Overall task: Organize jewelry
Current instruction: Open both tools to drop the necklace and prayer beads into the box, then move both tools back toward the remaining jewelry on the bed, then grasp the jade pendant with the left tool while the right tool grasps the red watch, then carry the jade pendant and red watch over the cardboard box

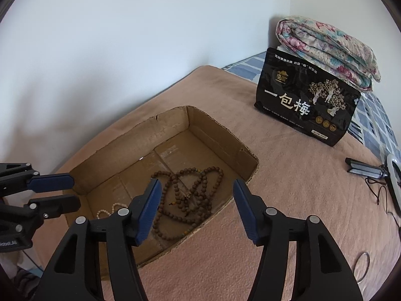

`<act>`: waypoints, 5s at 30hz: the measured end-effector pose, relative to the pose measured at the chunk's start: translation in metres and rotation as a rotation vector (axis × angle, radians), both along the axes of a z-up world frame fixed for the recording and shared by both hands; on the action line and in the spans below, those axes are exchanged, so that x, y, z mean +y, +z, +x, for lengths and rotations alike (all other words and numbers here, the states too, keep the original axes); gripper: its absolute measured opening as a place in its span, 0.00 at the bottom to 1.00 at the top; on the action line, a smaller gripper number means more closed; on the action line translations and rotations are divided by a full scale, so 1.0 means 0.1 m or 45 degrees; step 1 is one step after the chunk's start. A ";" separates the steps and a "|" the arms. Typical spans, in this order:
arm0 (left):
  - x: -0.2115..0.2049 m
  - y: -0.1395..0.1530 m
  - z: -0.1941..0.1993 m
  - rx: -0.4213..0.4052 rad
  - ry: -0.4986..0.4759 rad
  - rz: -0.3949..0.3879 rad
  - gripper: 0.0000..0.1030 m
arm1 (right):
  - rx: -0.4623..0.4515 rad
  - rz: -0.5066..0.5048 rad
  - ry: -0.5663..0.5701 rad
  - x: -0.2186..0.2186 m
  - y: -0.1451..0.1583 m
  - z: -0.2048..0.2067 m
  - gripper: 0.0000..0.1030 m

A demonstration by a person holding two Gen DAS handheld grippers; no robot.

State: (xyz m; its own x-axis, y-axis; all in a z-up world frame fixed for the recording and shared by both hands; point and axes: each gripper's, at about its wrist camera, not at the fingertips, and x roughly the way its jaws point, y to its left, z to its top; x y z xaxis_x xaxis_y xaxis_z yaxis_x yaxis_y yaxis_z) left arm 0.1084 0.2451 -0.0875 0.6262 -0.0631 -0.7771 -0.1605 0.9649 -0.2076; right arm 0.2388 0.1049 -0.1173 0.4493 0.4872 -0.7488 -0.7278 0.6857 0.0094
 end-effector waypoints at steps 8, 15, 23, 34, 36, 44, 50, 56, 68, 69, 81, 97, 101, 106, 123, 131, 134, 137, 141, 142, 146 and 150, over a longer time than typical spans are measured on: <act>-0.14 0.07 -0.03 -0.021 -0.029 0.067 0.28 | -0.005 0.020 -0.045 -0.22 0.08 -0.06 0.57; -0.37 0.14 0.02 -0.037 -0.101 0.089 0.28 | -0.035 0.052 -0.109 -0.59 0.22 -0.12 0.68; -0.79 0.20 0.13 -0.042 -0.225 0.094 0.28 | -0.052 0.060 -0.205 -1.17 0.33 -0.13 0.69; -1.43 0.17 0.37 -0.032 -0.396 0.097 0.29 | -0.050 0.034 -0.394 -2.17 0.34 -0.06 0.69; -1.52 0.15 0.43 -0.031 -0.416 0.090 0.29 | -0.041 0.030 -0.431 -2.34 0.34 -0.04 0.69; -1.85 0.06 0.64 -0.024 -0.509 0.081 0.29 | 0.027 -0.003 -0.514 -2.90 0.22 0.01 0.69; -2.14 -0.13 0.86 0.024 -0.568 0.046 0.29 | 0.117 0.004 -0.601 -3.29 0.01 0.07 0.69; -2.45 -0.34 1.05 0.065 -0.604 0.036 0.29 | 0.178 -0.012 -0.650 -3.48 -0.21 0.11 0.69; -2.82 -0.81 1.40 0.104 -0.547 0.050 0.44 | 0.222 -0.031 -0.646 -3.53 -0.45 0.19 0.69; -2.83 -0.83 1.43 0.105 -0.540 0.046 0.44 | 0.225 -0.032 -0.646 -3.53 -0.46 0.19 0.69; -2.93 -1.04 1.66 0.125 -0.448 0.046 0.44 | 0.243 -0.038 -0.649 -3.53 -0.59 0.27 0.69; -2.98 -1.15 1.68 0.079 -0.431 0.148 0.32 | 0.295 -0.059 -0.621 -3.43 -0.74 0.32 0.53; -2.97 -1.15 1.67 0.071 -0.440 0.148 0.32 | 0.318 -0.073 -0.606 -3.38 -0.79 0.33 0.36; -2.96 -1.14 1.67 0.070 -0.443 0.142 0.32 | 0.351 -0.085 -0.595 -3.35 -0.85 0.32 0.09; -2.86 -0.89 1.56 0.034 -0.446 0.127 0.32 | 0.272 -0.051 -0.641 -3.43 -0.67 0.29 0.06; -2.73 -0.60 1.49 -0.022 -0.432 0.117 0.32 | 0.234 -0.030 -0.659 -3.45 -0.51 0.24 0.06; -2.67 -0.46 1.43 -0.048 -0.427 0.109 0.32 | 0.217 -0.021 -0.660 -3.43 -0.43 0.21 0.06; -2.61 -0.35 1.37 -0.069 -0.422 0.107 0.32 | 0.199 -0.011 -0.657 -3.40 -0.35 0.17 0.06; -2.52 -0.19 1.28 -0.097 -0.415 0.104 0.32 | 0.170 -0.002 -0.652 -3.34 -0.24 0.11 0.06; -2.50 -0.16 1.25 -0.104 -0.413 0.105 0.32 | 0.162 0.002 -0.648 -3.32 -0.21 0.09 0.06; -2.40 -0.03 1.16 -0.128 -0.402 0.100 0.32 | 0.140 0.014 -0.633 -3.24 -0.11 0.01 0.06; -2.25 0.09 1.06 -0.151 -0.382 0.098 0.32 | 0.117 0.024 -0.610 -3.11 -0.01 -0.09 0.06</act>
